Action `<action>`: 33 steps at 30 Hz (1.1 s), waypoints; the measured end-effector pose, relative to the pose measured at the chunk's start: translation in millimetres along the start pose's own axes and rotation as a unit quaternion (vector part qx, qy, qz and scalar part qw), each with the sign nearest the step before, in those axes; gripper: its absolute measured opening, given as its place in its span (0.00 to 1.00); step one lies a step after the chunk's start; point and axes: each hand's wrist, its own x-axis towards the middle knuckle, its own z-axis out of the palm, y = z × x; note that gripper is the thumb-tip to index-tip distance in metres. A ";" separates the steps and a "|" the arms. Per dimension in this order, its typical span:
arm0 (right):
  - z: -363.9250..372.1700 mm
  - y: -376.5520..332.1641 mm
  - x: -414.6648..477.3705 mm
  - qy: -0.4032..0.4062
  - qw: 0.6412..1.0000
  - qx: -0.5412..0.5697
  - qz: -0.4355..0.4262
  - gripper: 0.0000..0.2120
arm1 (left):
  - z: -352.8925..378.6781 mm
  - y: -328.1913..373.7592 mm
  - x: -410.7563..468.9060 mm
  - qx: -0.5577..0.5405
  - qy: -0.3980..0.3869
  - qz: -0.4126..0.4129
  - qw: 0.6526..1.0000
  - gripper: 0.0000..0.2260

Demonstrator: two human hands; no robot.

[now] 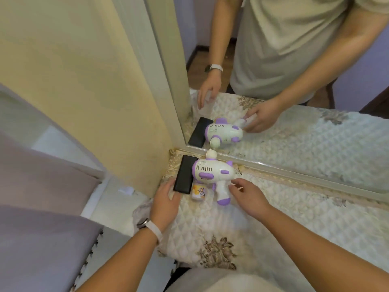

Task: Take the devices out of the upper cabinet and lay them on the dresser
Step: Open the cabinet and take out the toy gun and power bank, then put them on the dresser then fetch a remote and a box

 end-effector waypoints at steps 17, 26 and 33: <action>10.9 -50.6 -74.6 -0.086 0.815 -0.312 -0.481 0.25 | -25.1 3.7 -161.8 0.338 0.149 0.081 0.926 0.20; 88.7 -124.0 -154.6 -0.126 0.702 -0.333 -0.616 0.22 | -92.5 -29.6 -273.6 0.363 0.264 0.024 0.893 0.20; 184.3 -172.6 -278.7 -0.146 0.595 -0.326 -0.720 0.23 | -148.6 -89.9 -413.2 0.388 0.358 -0.040 0.848 0.17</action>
